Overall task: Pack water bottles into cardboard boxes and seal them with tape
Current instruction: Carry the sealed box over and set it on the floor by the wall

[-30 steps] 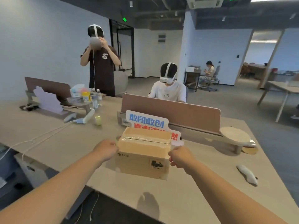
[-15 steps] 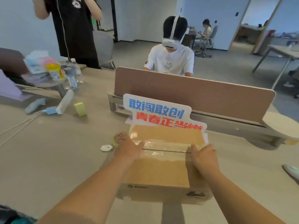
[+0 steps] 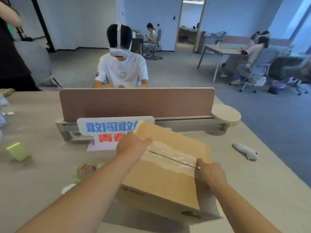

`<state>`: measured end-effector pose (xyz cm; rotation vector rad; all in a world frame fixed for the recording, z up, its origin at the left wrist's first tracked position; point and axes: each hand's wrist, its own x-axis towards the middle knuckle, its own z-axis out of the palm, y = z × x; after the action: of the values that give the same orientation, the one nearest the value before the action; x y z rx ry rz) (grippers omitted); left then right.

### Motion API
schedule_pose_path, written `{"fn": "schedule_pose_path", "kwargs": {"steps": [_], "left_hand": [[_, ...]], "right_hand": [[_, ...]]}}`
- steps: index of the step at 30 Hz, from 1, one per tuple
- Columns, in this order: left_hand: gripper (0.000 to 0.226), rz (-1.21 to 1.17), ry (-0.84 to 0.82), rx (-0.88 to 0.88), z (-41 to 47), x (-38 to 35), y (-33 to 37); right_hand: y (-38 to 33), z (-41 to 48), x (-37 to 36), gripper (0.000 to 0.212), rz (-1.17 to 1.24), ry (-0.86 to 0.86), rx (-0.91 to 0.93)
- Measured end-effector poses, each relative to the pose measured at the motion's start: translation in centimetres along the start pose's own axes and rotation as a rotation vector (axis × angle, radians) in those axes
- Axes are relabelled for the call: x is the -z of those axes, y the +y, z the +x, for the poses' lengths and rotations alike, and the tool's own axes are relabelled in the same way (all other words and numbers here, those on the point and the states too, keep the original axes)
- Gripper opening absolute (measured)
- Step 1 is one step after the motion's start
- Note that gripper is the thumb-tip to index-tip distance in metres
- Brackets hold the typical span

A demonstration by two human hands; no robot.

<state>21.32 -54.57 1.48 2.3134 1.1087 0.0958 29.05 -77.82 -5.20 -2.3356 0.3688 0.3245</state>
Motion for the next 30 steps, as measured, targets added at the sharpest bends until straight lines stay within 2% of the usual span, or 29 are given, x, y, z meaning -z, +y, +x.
{"fn": "schedule_pose_path", "kwargs": {"steps": [4,8,15,19,22,27,30], "left_hand": [[0.074,0.04,-0.042,-0.2,-6.3,-1.8,9.5],[0.072,-0.005,-0.134,-0.409,-16.2,-6.0,17.7],[0.076,0.01,-0.395,-0.745,-39.0,-15.7,29.3],[0.076,0.068,-0.524,-0.963,-53.5,-21.2,33.8],[0.073,0.114,-0.631,-1.081,-64.0,-25.4,36.1],[0.071,0.179,-0.785,-1.216,-78.8,-30.9,37.1],[0.076,0.266,-0.842,-1.338,-88.1,-34.3,36.7]], "right_hand": [[5.4,-0.6,9.9,0.061,0.129,0.13,-0.106],[13.8,-2.6,21.5,0.062,0.208,0.315,-0.181],[33.2,-11.5,40.9,0.058,0.307,0.617,-0.461],[45.3,-18.4,49.6,0.055,0.393,0.727,-0.582],[53.6,-24.2,54.4,0.057,0.516,0.84,-0.677],[64.3,-33.1,58.0,0.055,0.611,0.953,-0.779],[70.9,-38.5,58.5,0.042,0.622,0.992,-0.882]]}}
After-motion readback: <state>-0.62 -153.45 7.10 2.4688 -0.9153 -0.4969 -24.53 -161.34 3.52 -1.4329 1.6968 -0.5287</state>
